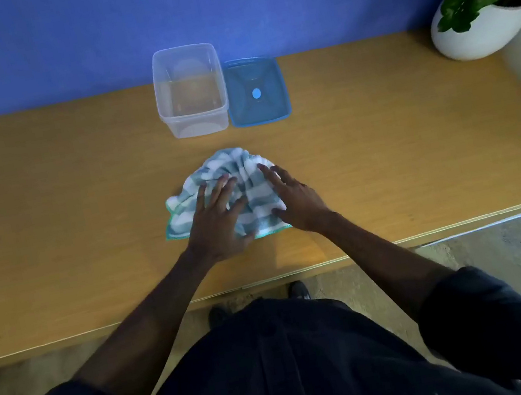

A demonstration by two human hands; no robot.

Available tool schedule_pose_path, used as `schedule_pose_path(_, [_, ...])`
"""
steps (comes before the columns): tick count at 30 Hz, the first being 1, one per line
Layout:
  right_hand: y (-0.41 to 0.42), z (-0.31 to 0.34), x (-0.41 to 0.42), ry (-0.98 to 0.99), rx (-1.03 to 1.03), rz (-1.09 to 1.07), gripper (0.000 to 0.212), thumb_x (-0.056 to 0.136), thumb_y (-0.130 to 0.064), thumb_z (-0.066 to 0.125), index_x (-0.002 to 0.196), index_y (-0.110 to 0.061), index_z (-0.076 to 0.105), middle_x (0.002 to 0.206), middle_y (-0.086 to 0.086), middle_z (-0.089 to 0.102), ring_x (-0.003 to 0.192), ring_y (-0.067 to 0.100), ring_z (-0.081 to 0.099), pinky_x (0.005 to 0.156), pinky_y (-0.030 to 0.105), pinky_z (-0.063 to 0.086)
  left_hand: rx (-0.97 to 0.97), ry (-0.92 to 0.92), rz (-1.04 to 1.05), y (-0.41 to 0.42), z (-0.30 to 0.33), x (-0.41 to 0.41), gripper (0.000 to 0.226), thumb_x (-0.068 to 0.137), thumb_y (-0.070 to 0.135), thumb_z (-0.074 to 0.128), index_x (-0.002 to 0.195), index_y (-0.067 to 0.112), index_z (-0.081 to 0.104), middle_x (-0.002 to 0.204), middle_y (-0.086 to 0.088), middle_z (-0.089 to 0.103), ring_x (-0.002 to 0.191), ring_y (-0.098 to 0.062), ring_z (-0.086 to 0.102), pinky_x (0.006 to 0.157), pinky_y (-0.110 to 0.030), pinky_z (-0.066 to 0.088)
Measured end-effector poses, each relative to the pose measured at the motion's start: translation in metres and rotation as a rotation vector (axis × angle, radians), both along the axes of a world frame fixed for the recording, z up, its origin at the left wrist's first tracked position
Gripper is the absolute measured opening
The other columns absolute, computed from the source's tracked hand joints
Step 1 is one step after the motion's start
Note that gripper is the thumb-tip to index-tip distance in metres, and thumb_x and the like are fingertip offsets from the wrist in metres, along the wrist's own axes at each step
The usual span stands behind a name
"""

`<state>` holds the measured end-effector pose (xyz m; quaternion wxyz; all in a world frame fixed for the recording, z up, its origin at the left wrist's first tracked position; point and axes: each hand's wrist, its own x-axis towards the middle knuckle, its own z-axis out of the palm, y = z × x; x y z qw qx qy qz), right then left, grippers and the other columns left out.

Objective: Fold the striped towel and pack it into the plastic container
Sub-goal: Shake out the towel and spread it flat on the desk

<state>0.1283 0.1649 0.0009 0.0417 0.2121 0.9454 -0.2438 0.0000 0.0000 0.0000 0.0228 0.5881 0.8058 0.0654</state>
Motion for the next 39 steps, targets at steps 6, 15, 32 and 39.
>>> schedule_pose_path(6, [-0.004, -0.003, 0.007, 0.032, 0.193, 0.057, 0.089, 0.083, -0.024, 0.069, 0.155, -0.021, 0.017, 0.163, 0.014, 0.008, 0.146, 0.033, 0.024, 0.108, 0.047, 0.038, -0.089, 0.089, -0.089, -0.008, -0.010, 0.003, 0.043, 0.066, 0.051, 0.074, 0.095, 0.019, 0.075, 0.140, -0.013, 0.055, 0.141, -0.031, 0.038, 0.116, -0.059, 0.022])
schedule_pose_path(15, [-0.023, -0.003, 0.011, 0.158, 0.284, 0.150, 0.074, 0.080, -0.062, 0.063, 0.138, -0.017, 0.053, 0.155, 0.012, 0.038, 0.141, 0.027, 0.040, 0.113, 0.044, 0.029, 0.075, -0.035, -0.004, 0.008, 0.005, 0.001, 0.018, 0.075, 0.017, 0.068, 0.090, 0.009, 0.076, 0.115, -0.015, 0.067, 0.121, -0.035, 0.057, 0.100, -0.049, 0.045])
schedule_pose_path(32, [0.001, 0.034, -0.011, 0.480, -0.128, -0.375, 0.025, 0.088, -0.014, 0.054, 0.108, -0.021, 0.066, 0.093, 0.000, 0.075, 0.080, 0.026, 0.067, 0.066, 0.039, 0.053, 0.102, -0.151, 0.447, 0.001, 0.036, -0.035, 0.029, 0.072, 0.010, 0.055, 0.098, 0.017, 0.067, 0.095, -0.005, 0.067, 0.084, -0.037, 0.063, 0.064, -0.038, 0.049])
schedule_pose_path(39, [0.031, 0.040, -0.009, 0.470, -0.098, -0.392, 0.022, 0.089, -0.017, 0.055, 0.107, -0.020, 0.066, 0.093, 0.001, 0.075, 0.081, 0.026, 0.067, 0.066, 0.037, 0.053, 0.169, -0.160, 0.556, -0.012, 0.040, -0.062, 0.030, 0.077, 0.011, 0.053, 0.101, 0.022, 0.068, 0.086, -0.008, 0.071, 0.080, -0.040, 0.064, 0.062, -0.034, 0.044])
